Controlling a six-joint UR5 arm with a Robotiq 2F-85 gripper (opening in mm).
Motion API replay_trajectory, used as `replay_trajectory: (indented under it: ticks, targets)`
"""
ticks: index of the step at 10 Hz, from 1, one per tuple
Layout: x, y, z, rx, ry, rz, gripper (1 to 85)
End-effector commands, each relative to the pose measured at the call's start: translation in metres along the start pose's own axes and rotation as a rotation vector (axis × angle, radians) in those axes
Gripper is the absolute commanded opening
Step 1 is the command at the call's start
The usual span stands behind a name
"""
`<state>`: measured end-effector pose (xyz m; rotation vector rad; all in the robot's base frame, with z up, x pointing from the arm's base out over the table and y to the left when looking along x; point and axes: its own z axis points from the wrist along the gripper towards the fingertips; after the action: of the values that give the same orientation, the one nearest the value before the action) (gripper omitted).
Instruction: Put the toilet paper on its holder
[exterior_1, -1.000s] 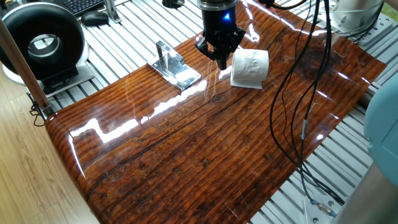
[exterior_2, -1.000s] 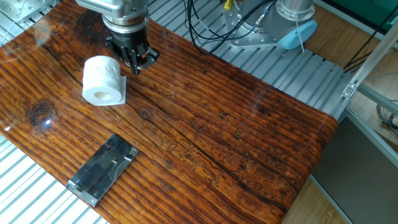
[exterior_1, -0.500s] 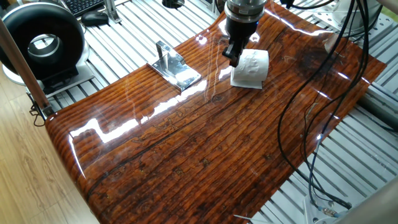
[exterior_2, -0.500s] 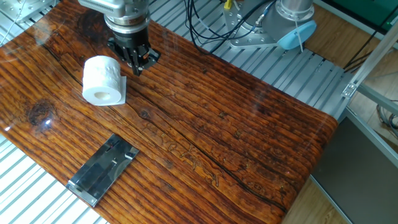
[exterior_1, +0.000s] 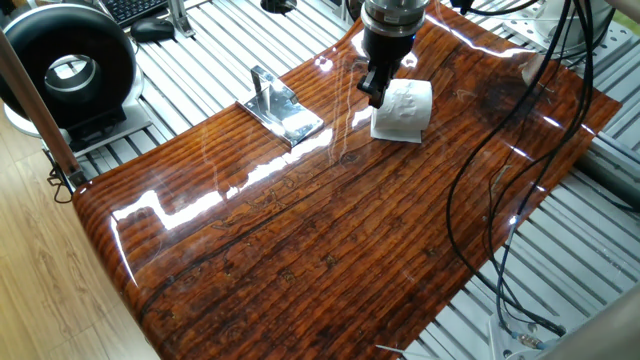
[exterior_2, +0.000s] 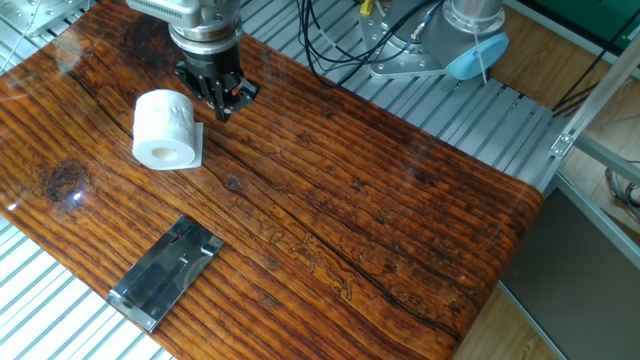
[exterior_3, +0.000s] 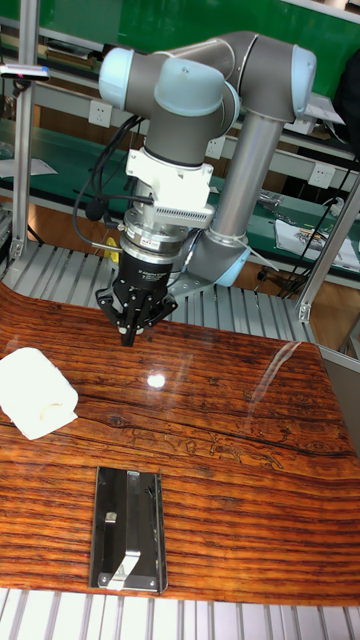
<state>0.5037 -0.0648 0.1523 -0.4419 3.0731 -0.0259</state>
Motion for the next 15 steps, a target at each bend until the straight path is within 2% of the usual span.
replay_trajectory:
  ticks: [1,10,11,12,13,14,15]
  targets:
    - [0.000,0.007,-0.001,-0.030,0.000,0.022,12.3]
    - [0.000,0.010,-0.004,-0.043,0.000,0.005,12.3]
    - [-0.001,0.013,-0.004,-0.056,-0.005,-0.010,15.0]
    - [-0.002,0.012,-0.004,-0.051,-0.009,-0.047,21.7]
    - [-0.009,0.007,-0.004,-0.028,-0.038,-0.080,22.0]
    - [-0.014,0.016,-0.004,-0.064,-0.057,-0.100,21.0]
    - [-0.017,0.019,-0.005,-0.075,-0.071,-0.109,18.7]
